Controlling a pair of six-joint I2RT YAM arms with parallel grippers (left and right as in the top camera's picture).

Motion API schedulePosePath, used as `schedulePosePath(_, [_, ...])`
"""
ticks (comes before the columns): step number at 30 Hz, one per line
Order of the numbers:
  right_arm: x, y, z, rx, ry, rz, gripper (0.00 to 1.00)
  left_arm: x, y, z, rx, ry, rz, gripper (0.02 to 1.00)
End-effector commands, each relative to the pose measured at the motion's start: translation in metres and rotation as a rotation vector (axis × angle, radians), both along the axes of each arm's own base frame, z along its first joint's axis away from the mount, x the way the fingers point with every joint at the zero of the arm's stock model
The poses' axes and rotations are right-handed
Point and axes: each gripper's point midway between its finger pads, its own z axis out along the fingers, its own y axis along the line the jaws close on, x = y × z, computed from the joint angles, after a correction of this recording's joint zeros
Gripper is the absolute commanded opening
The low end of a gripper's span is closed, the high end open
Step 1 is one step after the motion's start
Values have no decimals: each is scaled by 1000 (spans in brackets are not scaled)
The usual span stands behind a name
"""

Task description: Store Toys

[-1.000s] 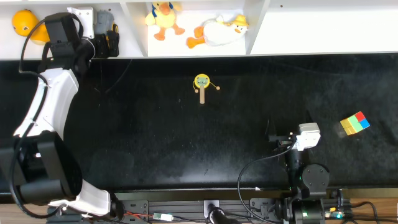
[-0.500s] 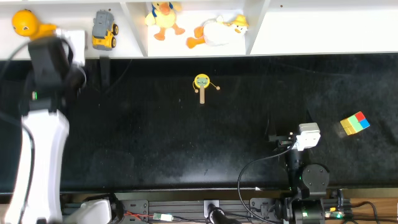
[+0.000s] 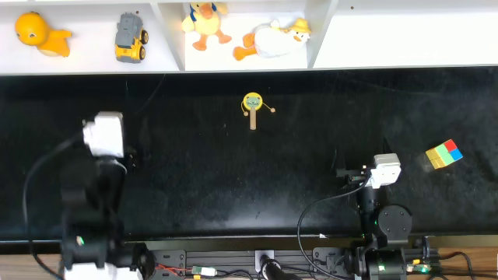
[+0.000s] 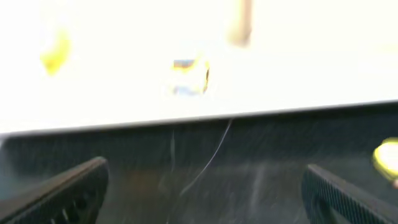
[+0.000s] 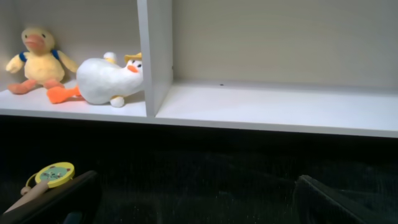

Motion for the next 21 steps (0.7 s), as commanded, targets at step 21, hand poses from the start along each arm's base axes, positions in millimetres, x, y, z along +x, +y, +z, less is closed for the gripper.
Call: schedulePosePath(21, [0,-1,-3,1,-1,-8,996,-37,10,-69,17,-101,50,998])
